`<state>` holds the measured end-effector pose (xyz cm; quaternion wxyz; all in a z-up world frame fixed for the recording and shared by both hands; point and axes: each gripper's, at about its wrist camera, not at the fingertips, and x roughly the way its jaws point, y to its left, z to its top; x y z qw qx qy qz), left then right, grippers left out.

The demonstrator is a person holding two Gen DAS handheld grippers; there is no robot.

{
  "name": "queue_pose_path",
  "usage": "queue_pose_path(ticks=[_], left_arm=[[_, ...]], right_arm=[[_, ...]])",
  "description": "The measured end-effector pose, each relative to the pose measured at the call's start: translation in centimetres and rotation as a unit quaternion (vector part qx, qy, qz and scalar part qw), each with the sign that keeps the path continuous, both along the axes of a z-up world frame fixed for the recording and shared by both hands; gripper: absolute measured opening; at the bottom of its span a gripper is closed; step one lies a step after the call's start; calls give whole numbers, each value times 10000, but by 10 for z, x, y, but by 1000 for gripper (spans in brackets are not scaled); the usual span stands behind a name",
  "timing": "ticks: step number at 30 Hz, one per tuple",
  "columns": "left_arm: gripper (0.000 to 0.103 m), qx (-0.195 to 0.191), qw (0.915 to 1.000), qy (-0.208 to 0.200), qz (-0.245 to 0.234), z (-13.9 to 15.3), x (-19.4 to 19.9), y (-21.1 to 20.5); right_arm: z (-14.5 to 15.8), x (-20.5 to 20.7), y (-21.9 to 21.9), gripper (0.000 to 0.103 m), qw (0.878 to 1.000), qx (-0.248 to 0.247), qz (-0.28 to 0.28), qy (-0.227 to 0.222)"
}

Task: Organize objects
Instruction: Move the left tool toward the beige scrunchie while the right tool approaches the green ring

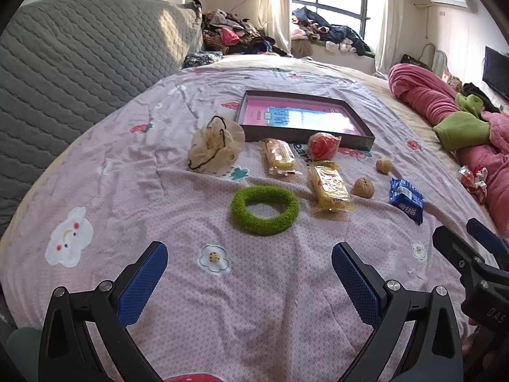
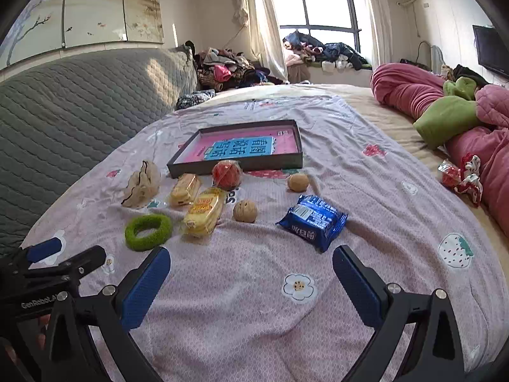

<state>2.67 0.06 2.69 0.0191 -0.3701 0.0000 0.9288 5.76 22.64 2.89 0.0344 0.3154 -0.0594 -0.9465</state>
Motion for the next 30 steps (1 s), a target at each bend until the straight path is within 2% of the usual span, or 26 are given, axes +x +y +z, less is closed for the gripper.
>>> queue_pose_path(ticks=[6, 12, 21, 30], left_arm=[[103, 82, 9999, 18, 122, 17, 5, -3], [103, 126, 9996, 159, 175, 33, 1, -6], [103, 78, 9999, 104, 108, 30, -14, -10], [103, -33, 9999, 76, 148, 25, -42, -37]], right_arm=[[11, 4, -1, 103, 9999, 68, 124, 25], [33, 4, 2, 103, 9994, 182, 141, 248], [37, -15, -14, 103, 9992, 206, 318, 143], [30, -45, -37, 103, 9992, 31, 400, -21]])
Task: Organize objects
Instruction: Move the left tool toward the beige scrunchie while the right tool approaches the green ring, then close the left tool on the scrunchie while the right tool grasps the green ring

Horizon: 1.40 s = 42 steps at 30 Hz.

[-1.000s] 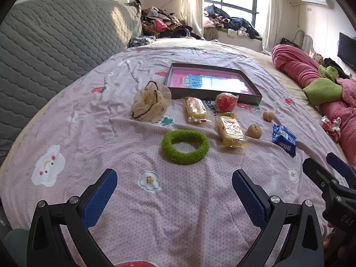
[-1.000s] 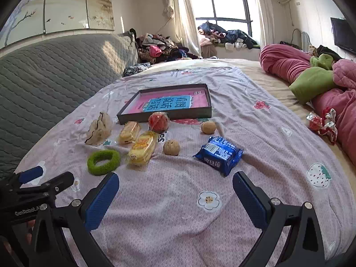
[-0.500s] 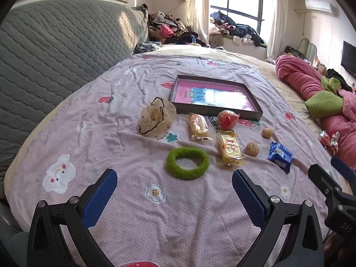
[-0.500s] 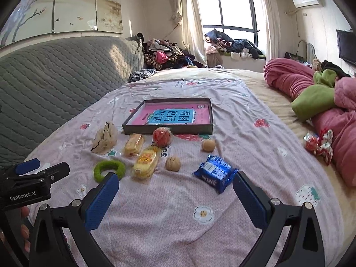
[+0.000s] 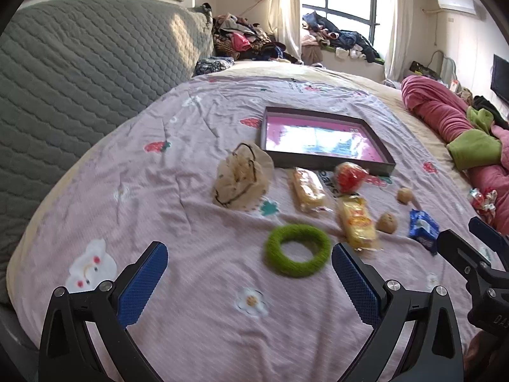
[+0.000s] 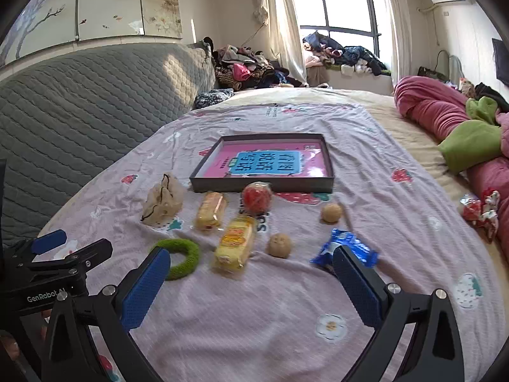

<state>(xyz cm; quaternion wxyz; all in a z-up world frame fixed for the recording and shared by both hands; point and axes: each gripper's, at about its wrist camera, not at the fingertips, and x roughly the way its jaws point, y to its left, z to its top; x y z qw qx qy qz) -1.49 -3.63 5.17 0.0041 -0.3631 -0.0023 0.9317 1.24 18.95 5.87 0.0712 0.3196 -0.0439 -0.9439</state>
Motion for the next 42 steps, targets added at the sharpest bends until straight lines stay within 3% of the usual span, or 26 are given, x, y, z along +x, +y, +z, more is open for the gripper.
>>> queue_pose_path(ticks=[9, 19, 40, 42], left_arm=[[103, -163, 9998, 9, -123, -3, -29, -22], [103, -65, 9996, -88, -268, -9, -70, -36], [103, 83, 9956, -544, -762, -62, -160, -33], [103, 27, 9955, -549, -775, -65, -164, -30]], right_arm=[[-16, -21, -44, 103, 9989, 254, 274, -283], [-39, -45, -94, 103, 9952, 462, 578, -636], [-88, -86, -143, 102, 9886, 793, 673, -1087], [-91, -88, -146, 96, 9880, 923, 646, -1058]])
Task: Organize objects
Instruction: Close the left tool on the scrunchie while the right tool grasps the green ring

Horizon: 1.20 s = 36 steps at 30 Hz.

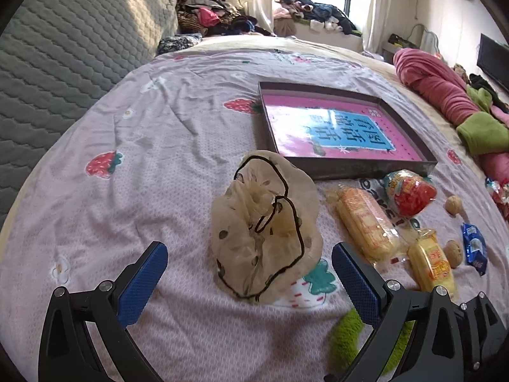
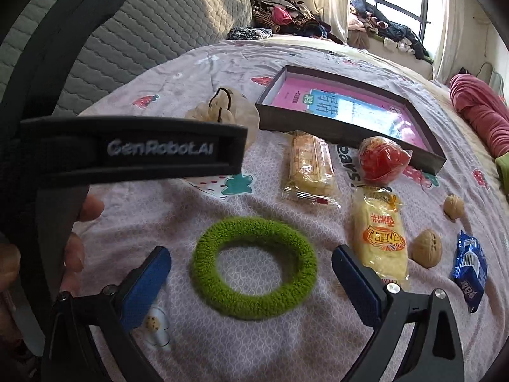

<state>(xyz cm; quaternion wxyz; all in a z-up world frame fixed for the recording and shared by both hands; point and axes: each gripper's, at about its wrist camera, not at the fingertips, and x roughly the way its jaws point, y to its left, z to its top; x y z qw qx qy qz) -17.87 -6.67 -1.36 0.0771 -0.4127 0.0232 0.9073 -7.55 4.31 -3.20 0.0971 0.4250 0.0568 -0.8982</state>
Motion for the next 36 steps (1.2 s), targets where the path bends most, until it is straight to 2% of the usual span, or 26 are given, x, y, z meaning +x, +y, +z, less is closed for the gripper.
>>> queue_pose_path(ticks=[2, 5, 10, 11, 12, 14, 17, 21, 25, 36], left_arm=[[103, -151, 9999, 9, 32, -5, -4, 2], [102, -144, 9998, -92, -33, -13, -12, 4], [89, -113, 9992, -273, -284, -24, -18, 14], [75, -84, 9989, -298, -361, -26, -19, 17], [55, -68, 9985, -337, -424, -28, -19, 20], [38, 19, 9975, -402, -582, -30, -20, 25], [18, 189, 9959, -325, -828, -28, -16, 29], [15, 204, 9943, -289, -1004, -24, -12, 35], [15, 224, 9950, -271, -938, -17, -7, 36], [15, 299, 9972, -99, -679, 11, 11, 28]], right_arm=[[-4, -3, -3, 86, 9999, 122, 46, -75], [-11, -7, -6, 75, 9994, 249, 67, -209], [-14, -9, -2, 60, 9992, 182, 150, -316], [-14, -10, -2, 55, 9991, 172, 193, -340], [-14, -10, -2, 53, 9990, 201, 209, -351], [-11, -10, -4, 39, 9987, 256, 275, -344], [-8, -9, -1, 24, 9987, 241, 329, -301], [-3, -7, 3, 20, 9993, 54, 303, -225], [4, -1, 7, 14, 9992, -140, 325, -177], [24, 16, 22, 14, 9987, -433, 257, -25]])
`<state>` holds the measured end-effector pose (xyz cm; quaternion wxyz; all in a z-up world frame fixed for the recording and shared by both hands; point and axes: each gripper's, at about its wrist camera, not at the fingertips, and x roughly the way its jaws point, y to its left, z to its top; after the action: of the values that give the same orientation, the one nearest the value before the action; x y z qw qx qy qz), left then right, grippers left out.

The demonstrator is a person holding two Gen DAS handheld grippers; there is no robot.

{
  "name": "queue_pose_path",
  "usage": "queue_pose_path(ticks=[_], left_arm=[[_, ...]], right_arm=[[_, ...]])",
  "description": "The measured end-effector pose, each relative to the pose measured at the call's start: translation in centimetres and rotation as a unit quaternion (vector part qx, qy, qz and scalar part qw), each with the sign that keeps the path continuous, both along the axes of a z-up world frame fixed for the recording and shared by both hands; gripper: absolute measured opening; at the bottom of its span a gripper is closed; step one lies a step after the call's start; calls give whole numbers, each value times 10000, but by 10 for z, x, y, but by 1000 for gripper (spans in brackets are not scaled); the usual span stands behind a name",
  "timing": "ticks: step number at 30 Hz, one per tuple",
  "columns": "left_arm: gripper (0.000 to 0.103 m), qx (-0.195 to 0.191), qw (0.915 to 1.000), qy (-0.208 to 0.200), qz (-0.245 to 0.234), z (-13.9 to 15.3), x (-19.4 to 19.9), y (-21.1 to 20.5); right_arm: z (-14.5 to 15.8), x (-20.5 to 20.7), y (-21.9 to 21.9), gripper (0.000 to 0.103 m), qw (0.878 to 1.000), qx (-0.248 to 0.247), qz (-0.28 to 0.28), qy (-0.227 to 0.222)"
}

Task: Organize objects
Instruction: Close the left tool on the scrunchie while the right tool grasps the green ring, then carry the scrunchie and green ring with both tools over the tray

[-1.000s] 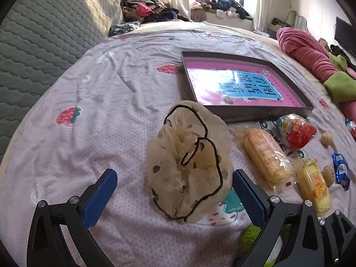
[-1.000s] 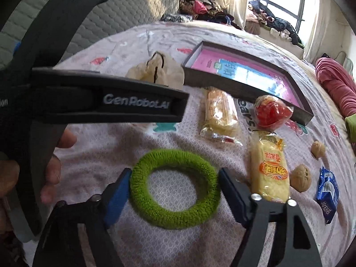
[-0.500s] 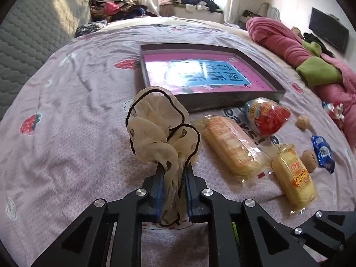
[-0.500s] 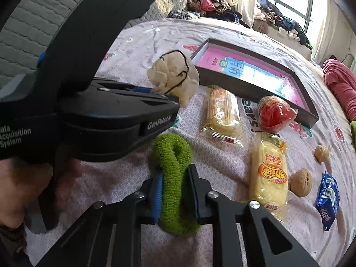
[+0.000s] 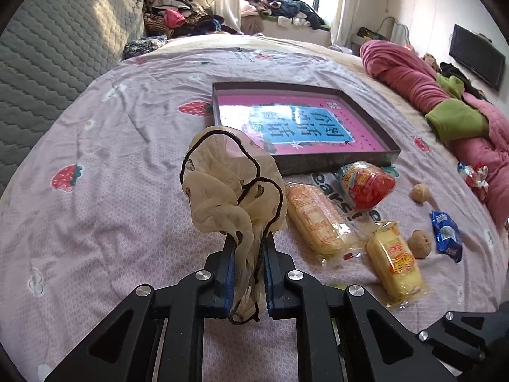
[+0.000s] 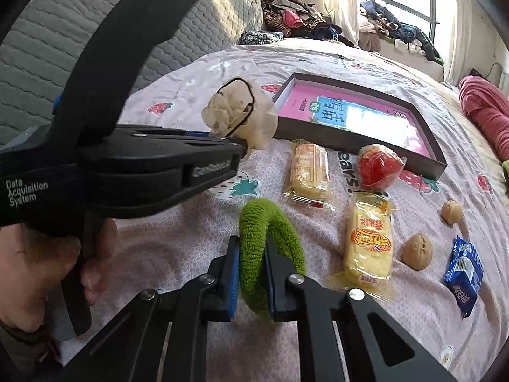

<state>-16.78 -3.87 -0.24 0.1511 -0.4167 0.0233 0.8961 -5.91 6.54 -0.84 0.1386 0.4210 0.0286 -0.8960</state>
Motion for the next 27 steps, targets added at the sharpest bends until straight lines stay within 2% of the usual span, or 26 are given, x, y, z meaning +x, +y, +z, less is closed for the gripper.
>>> queue_pose_path(ticks=[19, 27], left_arm=[[15, 164, 9997, 196, -23, 30, 38, 14], [15, 423, 9988, 201, 142, 54, 45, 32]], right_arm=[[51, 25, 38, 14, 9980, -359, -227, 478], [78, 30, 71, 14, 9960, -372, -390, 717]])
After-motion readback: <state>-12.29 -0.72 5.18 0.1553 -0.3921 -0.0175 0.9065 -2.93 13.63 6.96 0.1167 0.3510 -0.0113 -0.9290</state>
